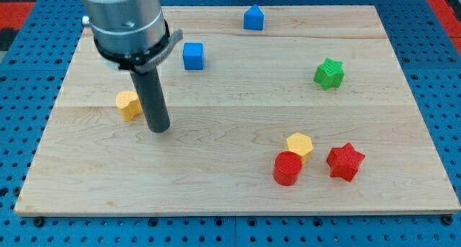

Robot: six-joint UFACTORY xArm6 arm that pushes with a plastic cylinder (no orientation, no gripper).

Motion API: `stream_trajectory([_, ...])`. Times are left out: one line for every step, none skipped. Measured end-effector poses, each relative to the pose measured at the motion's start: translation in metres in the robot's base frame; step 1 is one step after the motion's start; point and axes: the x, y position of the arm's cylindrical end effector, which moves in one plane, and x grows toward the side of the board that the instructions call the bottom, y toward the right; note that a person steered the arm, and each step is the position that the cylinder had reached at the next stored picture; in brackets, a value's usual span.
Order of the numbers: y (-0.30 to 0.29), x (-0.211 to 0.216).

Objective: Place the yellow heart diagonal to the hexagon

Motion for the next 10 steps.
stream_trajectory([-0.003, 0.025])
stream_trajectory([-0.036, 0.047])
stream_trajectory([-0.055, 0.05])
stream_trajectory([-0.074, 0.052])
stream_trajectory([-0.08, 0.047])
stream_trajectory([-0.08, 0.022])
stream_trajectory([-0.08, 0.017])
stream_trajectory([-0.08, 0.009])
stream_trajectory([-0.086, -0.028])
stream_trajectory([-0.086, -0.045])
